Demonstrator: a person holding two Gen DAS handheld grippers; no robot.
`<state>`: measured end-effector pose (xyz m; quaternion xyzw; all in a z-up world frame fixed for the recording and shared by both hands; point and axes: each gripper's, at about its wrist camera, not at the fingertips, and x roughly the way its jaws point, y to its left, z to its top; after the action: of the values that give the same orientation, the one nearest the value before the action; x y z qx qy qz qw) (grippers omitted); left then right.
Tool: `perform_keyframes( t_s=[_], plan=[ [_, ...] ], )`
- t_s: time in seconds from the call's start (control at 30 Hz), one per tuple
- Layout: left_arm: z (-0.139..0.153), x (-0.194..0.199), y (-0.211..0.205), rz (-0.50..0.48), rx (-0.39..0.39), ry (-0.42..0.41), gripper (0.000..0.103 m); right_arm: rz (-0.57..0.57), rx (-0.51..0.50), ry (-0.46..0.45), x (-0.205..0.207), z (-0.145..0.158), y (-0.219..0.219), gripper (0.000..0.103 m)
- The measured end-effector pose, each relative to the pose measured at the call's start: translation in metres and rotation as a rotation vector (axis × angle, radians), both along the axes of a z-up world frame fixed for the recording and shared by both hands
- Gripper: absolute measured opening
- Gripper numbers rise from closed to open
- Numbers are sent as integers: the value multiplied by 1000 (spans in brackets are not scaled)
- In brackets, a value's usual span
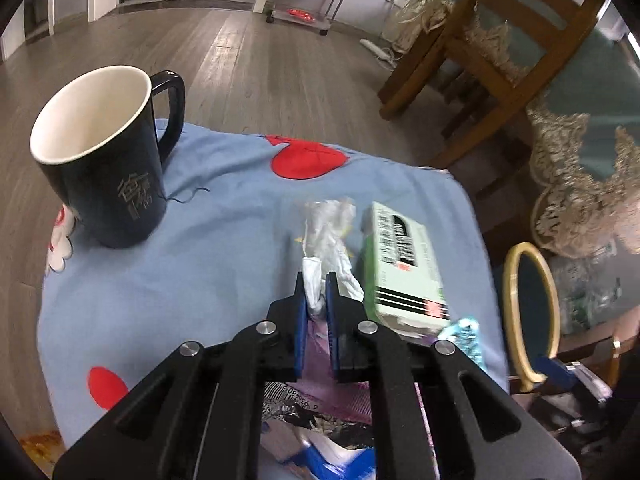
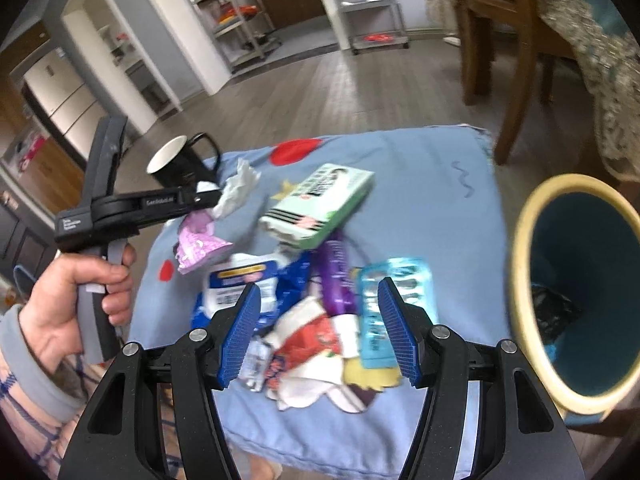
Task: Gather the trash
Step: 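Grasp the white tissue with the left tool while the right tool grasps a pink wrapper, then carry the tissue to the bin with the left tool while the right tool drops the pink wrapper in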
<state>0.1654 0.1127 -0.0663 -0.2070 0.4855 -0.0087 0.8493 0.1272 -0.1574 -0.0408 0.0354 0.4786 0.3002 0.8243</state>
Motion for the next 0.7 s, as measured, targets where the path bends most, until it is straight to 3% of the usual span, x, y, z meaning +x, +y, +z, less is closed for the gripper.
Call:
perform_keyframes(
  t_s=[0.23, 0.43, 0.53, 0.6, 0.7],
  plan=[
    [2, -8, -19, -36, -25, -11, 8, 104, 131, 61, -5, -1, 20, 62],
    [0, -6, -42, -70, -67, -23, 8, 104, 246, 172, -3, -10, 19, 62],
    [0, -5, -51, -90, -95, -32, 8, 98, 269, 205, 0, -14, 19, 40],
    [-1, -5, -57, -104, -98, -33, 8, 97, 269, 213, 1, -16, 18, 18],
    [-5, -5, -58, -108, -113, -24, 9, 108, 247, 179, -1, -13, 15, 12]
  ],
)
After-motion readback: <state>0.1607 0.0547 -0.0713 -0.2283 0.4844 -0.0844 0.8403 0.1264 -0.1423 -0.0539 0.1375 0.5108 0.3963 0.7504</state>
